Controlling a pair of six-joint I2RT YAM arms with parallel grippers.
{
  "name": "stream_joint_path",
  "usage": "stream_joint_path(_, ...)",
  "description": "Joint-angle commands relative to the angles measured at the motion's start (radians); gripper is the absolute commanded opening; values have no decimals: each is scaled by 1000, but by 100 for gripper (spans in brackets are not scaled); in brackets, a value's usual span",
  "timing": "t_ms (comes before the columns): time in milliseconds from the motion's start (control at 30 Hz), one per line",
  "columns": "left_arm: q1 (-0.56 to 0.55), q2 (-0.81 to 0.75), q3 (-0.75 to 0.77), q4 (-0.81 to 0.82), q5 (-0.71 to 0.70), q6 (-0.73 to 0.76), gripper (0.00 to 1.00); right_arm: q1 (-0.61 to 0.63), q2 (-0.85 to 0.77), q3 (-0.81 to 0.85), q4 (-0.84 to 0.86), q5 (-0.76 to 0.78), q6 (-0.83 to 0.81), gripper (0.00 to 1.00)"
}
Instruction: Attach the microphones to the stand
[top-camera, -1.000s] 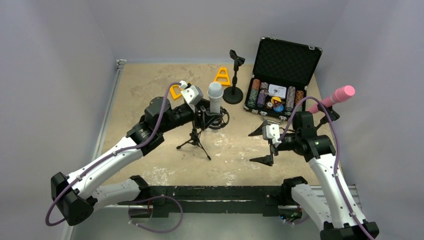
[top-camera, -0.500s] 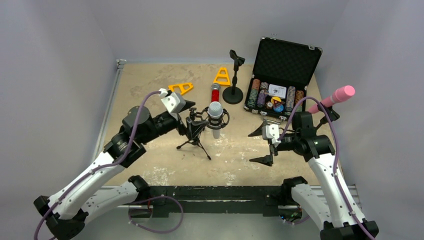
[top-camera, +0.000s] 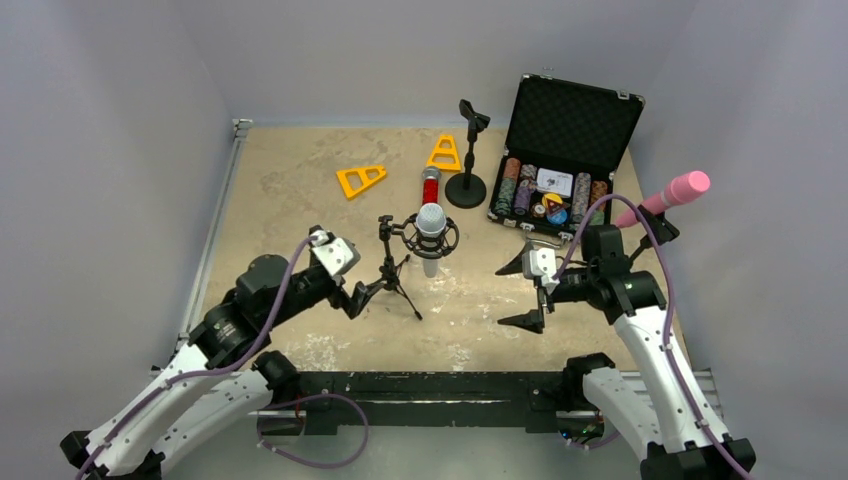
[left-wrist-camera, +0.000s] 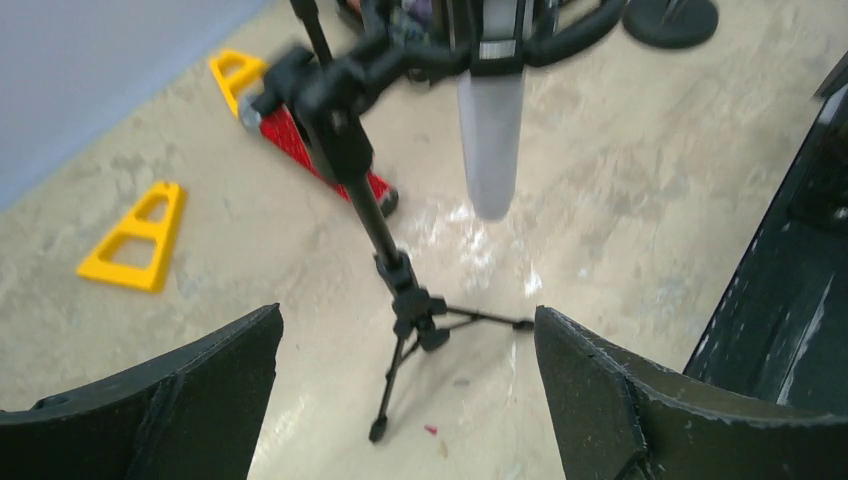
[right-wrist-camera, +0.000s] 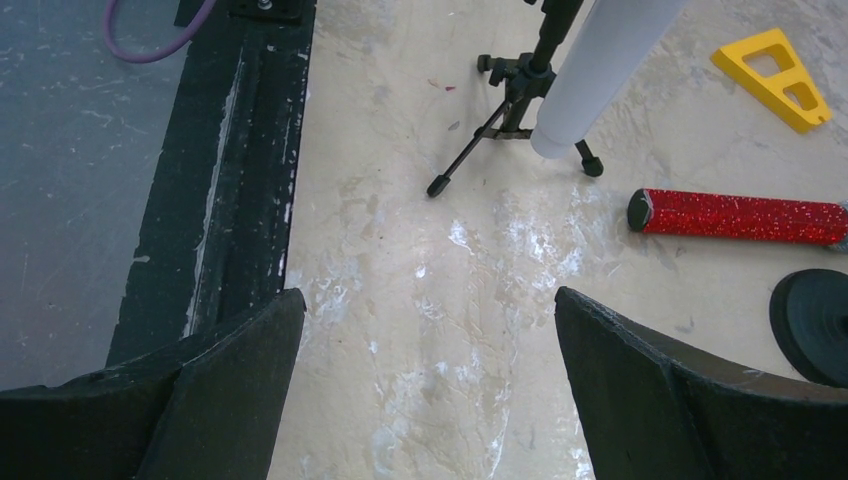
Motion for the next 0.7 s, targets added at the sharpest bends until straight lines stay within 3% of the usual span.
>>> stream_joint_path(0,9,-26,-76,-16,-32,22,99,-2,6,-12,34,-10,18,99)
stream_joint_path(433,23,31,-171,165,18,112,99,-1,6,-20,36,-23,13,99)
stream_joint_path(667,117,52,-185,285,96,-25,99,-2,-5,-22,34,-25,8,99)
